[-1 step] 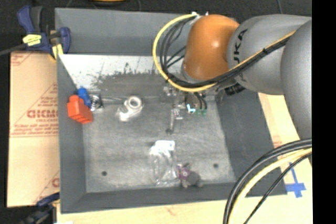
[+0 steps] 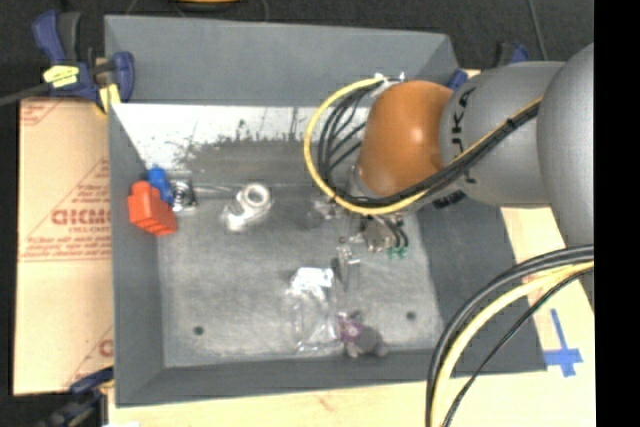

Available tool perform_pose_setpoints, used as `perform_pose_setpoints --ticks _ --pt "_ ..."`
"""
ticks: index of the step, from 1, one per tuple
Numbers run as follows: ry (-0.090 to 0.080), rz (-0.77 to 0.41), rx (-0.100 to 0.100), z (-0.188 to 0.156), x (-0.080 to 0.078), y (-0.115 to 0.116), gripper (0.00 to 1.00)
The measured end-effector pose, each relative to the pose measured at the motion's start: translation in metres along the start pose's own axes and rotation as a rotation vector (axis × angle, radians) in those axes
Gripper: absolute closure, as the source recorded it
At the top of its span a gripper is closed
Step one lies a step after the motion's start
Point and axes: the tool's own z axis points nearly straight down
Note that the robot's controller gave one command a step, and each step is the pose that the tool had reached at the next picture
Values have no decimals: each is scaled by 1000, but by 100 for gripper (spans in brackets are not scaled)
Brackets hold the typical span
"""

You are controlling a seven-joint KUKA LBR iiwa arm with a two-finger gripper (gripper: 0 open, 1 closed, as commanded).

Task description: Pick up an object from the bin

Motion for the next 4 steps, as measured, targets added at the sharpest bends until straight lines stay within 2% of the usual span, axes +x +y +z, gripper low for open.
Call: perform_pose_setpoints --ticks 1,2,3,4 --pt "10 -248 -1 15 35 30 0" --pt "-8 -244 1 13 30 29 100" --pt "-2 -278 1 14 35 21 100" --pt "-3 -316 1 -144 0 21 100"
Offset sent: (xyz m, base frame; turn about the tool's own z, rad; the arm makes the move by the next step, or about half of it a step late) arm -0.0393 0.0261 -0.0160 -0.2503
